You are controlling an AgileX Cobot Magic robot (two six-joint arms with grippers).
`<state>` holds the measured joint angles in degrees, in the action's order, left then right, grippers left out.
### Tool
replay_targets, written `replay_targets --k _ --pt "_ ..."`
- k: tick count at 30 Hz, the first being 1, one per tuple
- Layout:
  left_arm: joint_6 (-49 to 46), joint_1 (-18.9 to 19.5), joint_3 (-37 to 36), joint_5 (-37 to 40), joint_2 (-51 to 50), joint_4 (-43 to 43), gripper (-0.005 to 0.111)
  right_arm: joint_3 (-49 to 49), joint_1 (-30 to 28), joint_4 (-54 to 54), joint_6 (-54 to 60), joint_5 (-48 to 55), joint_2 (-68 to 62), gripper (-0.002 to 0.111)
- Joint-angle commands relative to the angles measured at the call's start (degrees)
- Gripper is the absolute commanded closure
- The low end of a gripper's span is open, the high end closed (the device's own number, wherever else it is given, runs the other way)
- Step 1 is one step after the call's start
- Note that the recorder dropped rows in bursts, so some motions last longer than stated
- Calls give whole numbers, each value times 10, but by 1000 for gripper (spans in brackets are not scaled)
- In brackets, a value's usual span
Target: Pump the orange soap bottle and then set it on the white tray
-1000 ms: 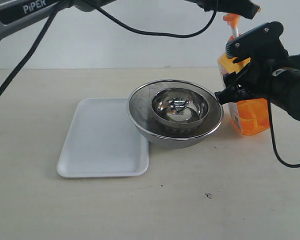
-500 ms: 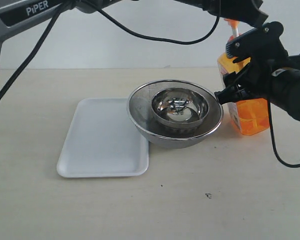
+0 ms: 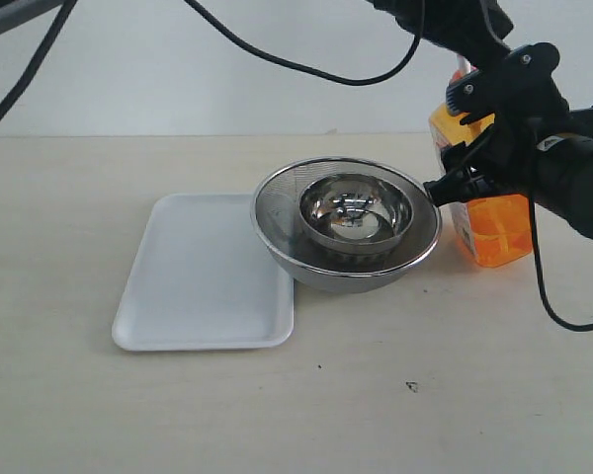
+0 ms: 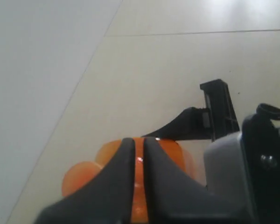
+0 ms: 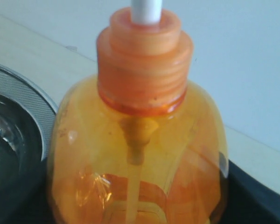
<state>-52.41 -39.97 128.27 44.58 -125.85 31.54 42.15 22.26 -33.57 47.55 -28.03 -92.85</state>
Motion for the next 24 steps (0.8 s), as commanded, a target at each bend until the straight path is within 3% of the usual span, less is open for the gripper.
replay_targets --k 1,24 --pt "37 1 0 30 10 -57 102 5 0 -1 -2 0 2 108" --pt "100 1 0 64 10 -162 102 5 0 -1 -3 0 2 108"
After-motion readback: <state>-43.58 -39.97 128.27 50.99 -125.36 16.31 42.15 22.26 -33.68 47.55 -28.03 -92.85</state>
